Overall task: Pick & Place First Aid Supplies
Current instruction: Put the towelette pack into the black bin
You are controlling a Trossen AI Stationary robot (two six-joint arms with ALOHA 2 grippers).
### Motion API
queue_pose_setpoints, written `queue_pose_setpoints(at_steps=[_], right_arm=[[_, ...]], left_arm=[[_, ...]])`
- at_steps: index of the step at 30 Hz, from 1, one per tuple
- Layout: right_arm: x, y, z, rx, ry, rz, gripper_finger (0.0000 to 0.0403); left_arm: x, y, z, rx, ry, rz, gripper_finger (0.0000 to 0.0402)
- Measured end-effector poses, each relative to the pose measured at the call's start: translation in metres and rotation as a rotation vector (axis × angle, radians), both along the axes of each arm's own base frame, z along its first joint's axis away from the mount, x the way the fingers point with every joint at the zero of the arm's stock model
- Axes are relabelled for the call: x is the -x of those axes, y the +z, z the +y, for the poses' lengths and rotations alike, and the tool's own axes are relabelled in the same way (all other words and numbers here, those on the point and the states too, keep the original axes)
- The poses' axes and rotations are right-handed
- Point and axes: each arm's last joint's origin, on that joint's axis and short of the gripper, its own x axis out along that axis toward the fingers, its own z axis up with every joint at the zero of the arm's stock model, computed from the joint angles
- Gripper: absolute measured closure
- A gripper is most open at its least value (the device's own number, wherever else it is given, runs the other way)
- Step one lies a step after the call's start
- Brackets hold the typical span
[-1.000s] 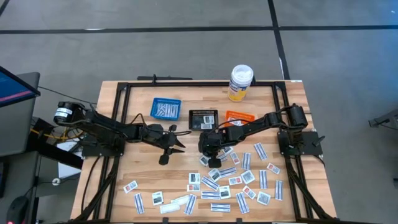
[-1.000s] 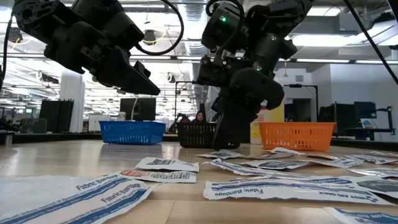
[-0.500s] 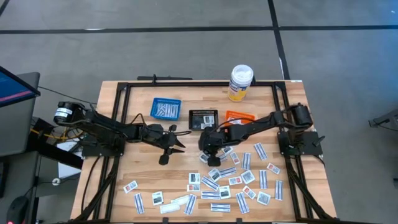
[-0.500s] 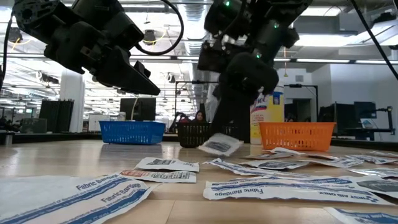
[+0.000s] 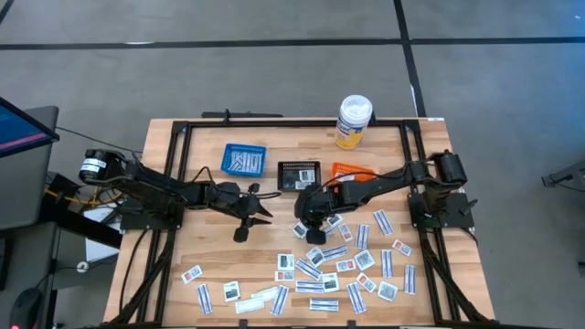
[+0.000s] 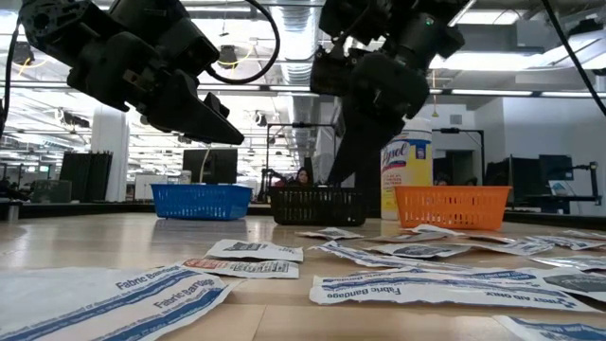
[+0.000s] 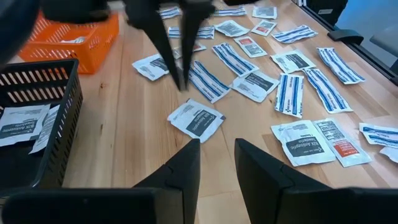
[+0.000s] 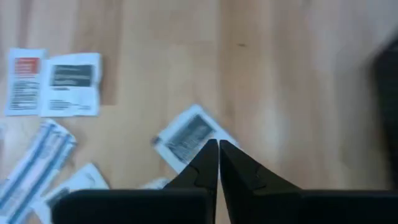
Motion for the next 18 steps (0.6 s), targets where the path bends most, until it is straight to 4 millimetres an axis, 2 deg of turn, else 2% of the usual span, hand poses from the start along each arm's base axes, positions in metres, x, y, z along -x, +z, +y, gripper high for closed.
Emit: queue_pose_setpoints(at_steps=[6, 11, 14, 18], right_arm=[[-0.003, -0.023, 0.006, 0.001, 0.045, 0.056, 0.0336], [-0.005, -0.019, -0.002, 0.096, -0.03, 0.023, 0.0296], [-0.005, -0.018, -0.007, 0.091, -0.083, 0.026, 0.0275], [-0.006, -0.03, -0.007, 0.056, -0.07, 0.069, 0.0254]], left_arm=[[0.0, 0.0, 0.0, 0.0, 0.0, 0.0, 0.0302], [0.0, 0.0, 0.0, 0.0, 0.0, -0.001, 0.0302], [0.0, 0.0, 0.0, 0.0, 0.0, -0.001, 0.0302], [0.0, 0.0, 0.0, 0.0, 0.0, -0.001, 0.0302]])
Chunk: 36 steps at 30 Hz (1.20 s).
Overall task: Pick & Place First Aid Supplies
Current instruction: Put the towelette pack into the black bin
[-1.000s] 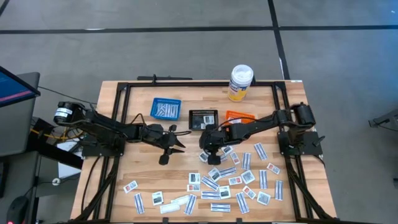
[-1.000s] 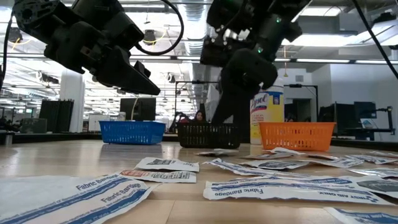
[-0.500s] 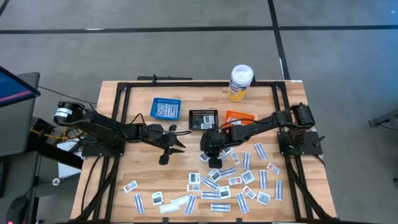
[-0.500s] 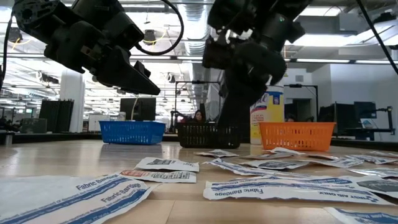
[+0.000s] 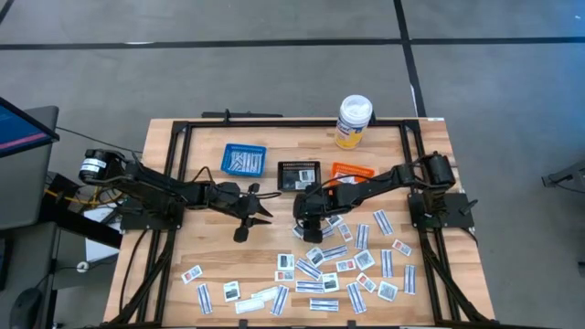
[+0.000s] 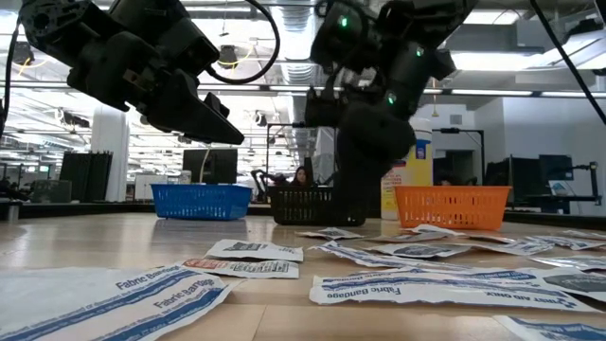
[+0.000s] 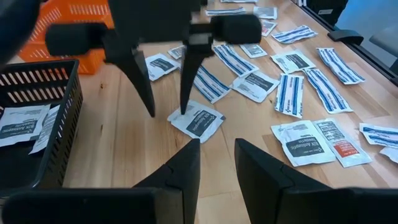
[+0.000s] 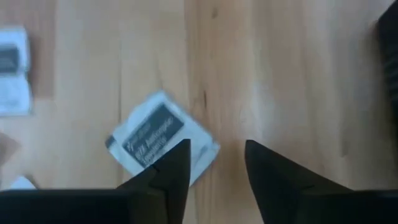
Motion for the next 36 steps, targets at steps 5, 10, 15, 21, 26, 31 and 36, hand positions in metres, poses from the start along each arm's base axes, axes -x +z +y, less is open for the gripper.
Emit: queue_pose_setpoints(at_steps=[5, 10, 15, 21, 26, 31, 36], right_arm=[[-0.002, -0.011, 0.0, -0.037, -0.027, 0.024, 0.0244], [-0.003, -0.012, -0.004, -0.042, -0.039, 0.023, 0.0276], [-0.003, -0.012, -0.009, -0.048, -0.051, 0.032, 0.0349], [-0.004, -0.008, -0.015, -0.056, -0.062, 0.053, 0.0396], [-0.01, 0.004, -0.015, -0.047, -0.042, 0.032, 0.04], [-0.012, 0.012, -0.014, -0.05, -0.044, 0.063, 0.0401], [-0.005, 0.036, -0.019, 0.017, -0.066, 0.056, 0.0401]], left_arm=[[0.0, 0.0, 0.0, 0.019, 0.006, 0.004, 0.0302], [0.0, 0.0, 0.0, 0.018, 0.006, 0.004, 0.0302], [0.0, 0.0, 0.0, 0.018, 0.006, 0.004, 0.0302], [0.0, 0.0, 0.0, 0.018, 0.006, 0.004, 0.0302], [0.0, 0.0, 0.0, 0.018, 0.006, 0.004, 0.0302], [0.0, 0.0, 0.0, 0.018, 0.006, 0.004, 0.0302], [0.0, 0.0, 0.0, 0.017, 0.006, 0.004, 0.0302]])
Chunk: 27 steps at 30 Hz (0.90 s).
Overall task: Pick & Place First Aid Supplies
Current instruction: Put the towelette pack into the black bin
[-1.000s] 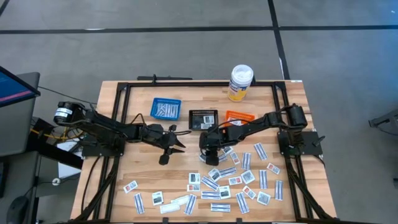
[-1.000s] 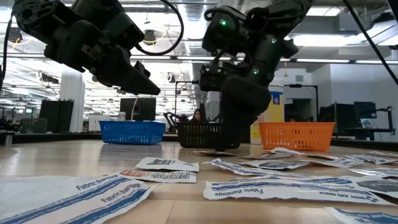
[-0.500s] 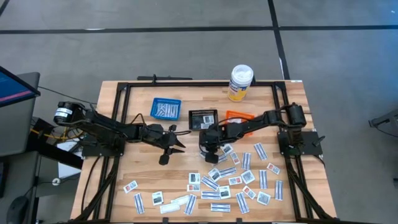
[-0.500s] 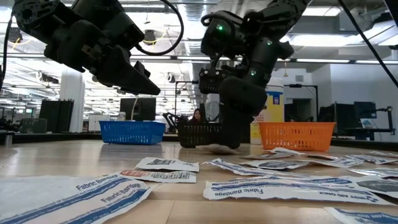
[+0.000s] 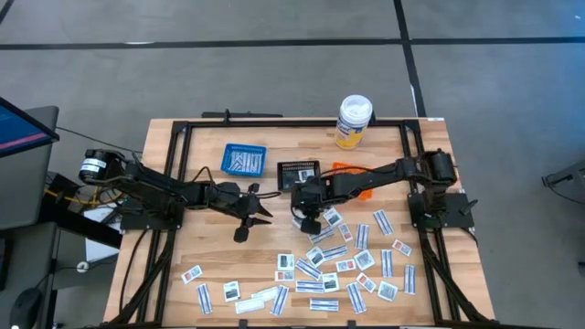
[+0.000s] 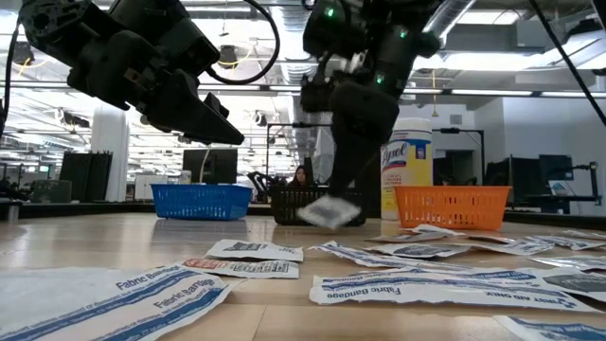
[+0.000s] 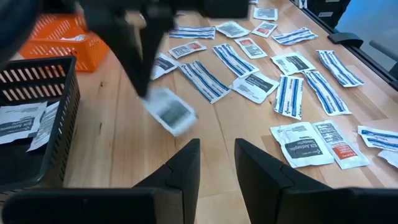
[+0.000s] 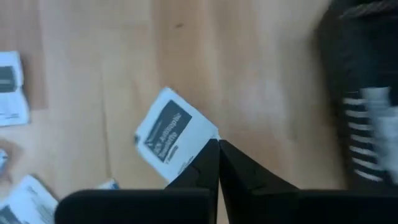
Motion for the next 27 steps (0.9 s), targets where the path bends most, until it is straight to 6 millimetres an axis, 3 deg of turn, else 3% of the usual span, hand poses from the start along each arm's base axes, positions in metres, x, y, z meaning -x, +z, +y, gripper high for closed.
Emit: queue_pose_setpoints(at_steps=[6, 10, 14, 18, 27], right_arm=[[0.01, 0.041, -0.017, 0.127, -0.05, -0.114, 0.0402], [0.014, 0.056, -0.04, 0.238, -0.001, -0.139, 0.0402], [0.013, 0.053, -0.07, 0.305, 0.03, -0.125, 0.0402], [0.012, 0.042, -0.096, 0.186, -0.082, -0.13, 0.0402], [0.009, 0.042, -0.11, 0.092, -0.189, -0.206, 0.0375]], left_arm=[[0.0, 0.0, 0.0, 0.0, 0.0, 0.0, 0.0302], [0.0, 0.0, 0.0, -0.002, -0.001, 0.0, 0.0302], [0.0, 0.0, 0.0, -0.003, -0.001, -0.001, 0.0302], [0.0, 0.0, 0.0, -0.003, -0.001, -0.001, 0.0302], [0.0, 0.0, 0.0, -0.002, -0.001, -0.001, 0.0302]])
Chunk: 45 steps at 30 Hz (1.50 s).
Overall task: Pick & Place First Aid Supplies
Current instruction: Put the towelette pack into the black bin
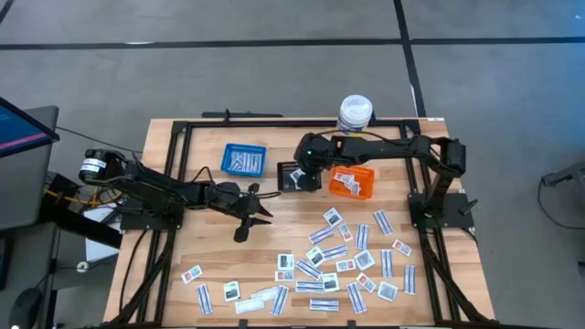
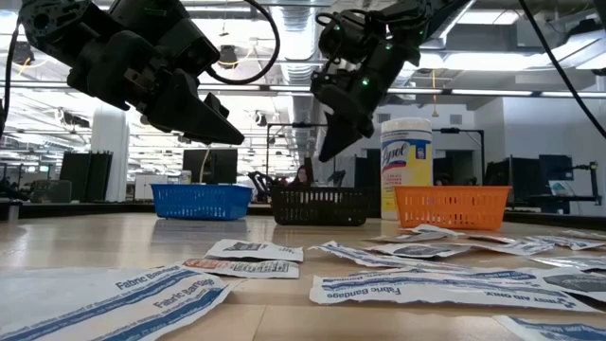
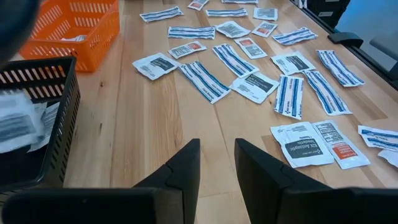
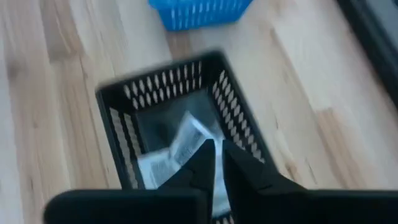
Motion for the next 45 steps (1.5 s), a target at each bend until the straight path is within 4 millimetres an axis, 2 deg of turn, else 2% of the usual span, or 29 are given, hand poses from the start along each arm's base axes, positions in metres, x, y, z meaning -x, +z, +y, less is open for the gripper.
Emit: queue_pose_setpoints(at_steps=[6, 11, 15, 22, 26, 29, 31, 34, 37, 41, 45], right_arm=[[-0.004, 0.003, 0.003, 0.008, 0.009, -0.049, 0.0327], [-0.006, 0.002, 0.02, 0.002, 0.054, -0.031, 0.0308], [-0.007, 0.0, 0.049, -0.008, 0.132, 0.01, 0.0306], [-0.007, -0.001, 0.119, -0.012, 0.325, 0.024, 0.0305], [-0.008, -0.008, 0.15, -0.029, 0.393, 0.015, 0.0305], [-0.021, -0.013, 0.17, -0.065, 0.47, -0.09, 0.0305], [-0.024, -0.03, 0.179, -0.088, 0.549, -0.07, 0.0305], [-0.035, -0.05, 0.187, -0.129, 0.627, -0.094, 0.0305], [-0.05, -0.058, 0.192, -0.14, 0.689, -0.12, 0.0305], [-0.065, -0.074, 0.193, -0.244, 0.781, -0.097, 0.0305], [-0.077, -0.08, 0.196, -0.317, 0.868, -0.098, 0.0305]], left_arm=[[0.0, 0.0, 0.0, 0.002, 0.001, 0.0, 0.0302], [0.0, 0.0, 0.0, 0.011, 0.004, 0.002, 0.0302], [0.001, 0.0, -0.004, 0.066, 0.002, 0.014, 0.0302], [0.005, 0.0, -0.026, 0.121, -0.075, 0.028, 0.0302], [0.007, -0.001, -0.042, 0.221, -0.077, 0.064, 0.0302], [0.009, -0.007, -0.054, 0.239, -0.041, 0.096, 0.0302], [0.01, -0.012, -0.06, 0.222, -0.013, 0.108, 0.0302], [0.013, -0.014, -0.067, 0.2, 0.005, 0.113, 0.0302], [0.019, -0.007, -0.068, 0.186, 0.032, 0.102, 0.0302], [0.029, 0.007, -0.064, 0.19, 0.05, 0.071, 0.0302], [0.039, 0.016, -0.059, 0.185, 0.063, 0.07, 0.0302]])
